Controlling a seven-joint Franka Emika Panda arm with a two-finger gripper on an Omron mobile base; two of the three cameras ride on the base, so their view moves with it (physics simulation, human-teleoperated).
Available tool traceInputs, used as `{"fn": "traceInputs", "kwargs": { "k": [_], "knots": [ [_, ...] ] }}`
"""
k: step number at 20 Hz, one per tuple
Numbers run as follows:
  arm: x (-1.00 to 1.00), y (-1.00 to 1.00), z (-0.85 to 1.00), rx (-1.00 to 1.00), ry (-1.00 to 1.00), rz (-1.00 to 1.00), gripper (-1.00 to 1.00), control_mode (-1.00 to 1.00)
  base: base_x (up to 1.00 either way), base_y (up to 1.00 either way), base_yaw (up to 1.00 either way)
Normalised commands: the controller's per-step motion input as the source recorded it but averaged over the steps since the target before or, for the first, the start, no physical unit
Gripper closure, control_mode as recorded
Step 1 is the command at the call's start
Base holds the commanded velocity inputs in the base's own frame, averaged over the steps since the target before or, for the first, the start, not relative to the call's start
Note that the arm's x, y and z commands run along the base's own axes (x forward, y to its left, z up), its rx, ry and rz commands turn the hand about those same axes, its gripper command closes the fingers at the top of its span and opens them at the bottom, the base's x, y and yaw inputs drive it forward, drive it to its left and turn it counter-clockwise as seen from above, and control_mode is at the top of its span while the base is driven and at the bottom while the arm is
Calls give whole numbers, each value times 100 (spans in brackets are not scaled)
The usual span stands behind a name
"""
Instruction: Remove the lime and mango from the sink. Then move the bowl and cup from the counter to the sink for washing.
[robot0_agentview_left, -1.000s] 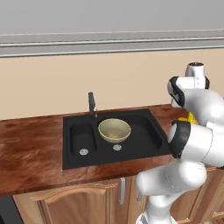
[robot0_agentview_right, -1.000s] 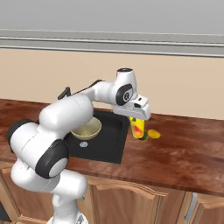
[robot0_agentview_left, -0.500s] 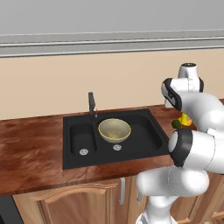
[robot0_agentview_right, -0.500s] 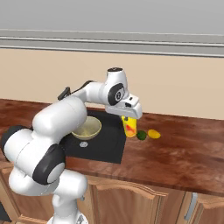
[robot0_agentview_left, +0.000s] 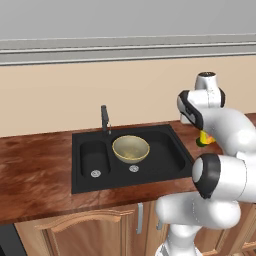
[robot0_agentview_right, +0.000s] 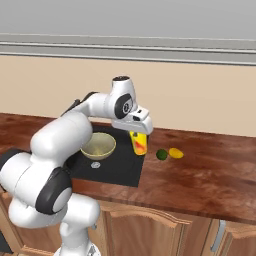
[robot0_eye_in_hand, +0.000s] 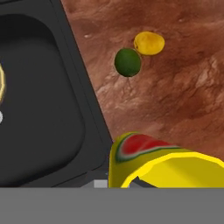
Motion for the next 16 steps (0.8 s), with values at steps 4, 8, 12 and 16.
{"fn": "traceInputs", "kwargs": {
  "k": [4,8,12,16],
  "knots": [
    [0,25,0,0,0,0,100,-100,0,0,0],
    [0,29,0,0,0,0,100,-100,0,0,0],
    [0,30,0,0,0,0,100,-100,0,0,0],
    [1,27,0,0,0,0,100,-100,0,0,0]
  ]
}}
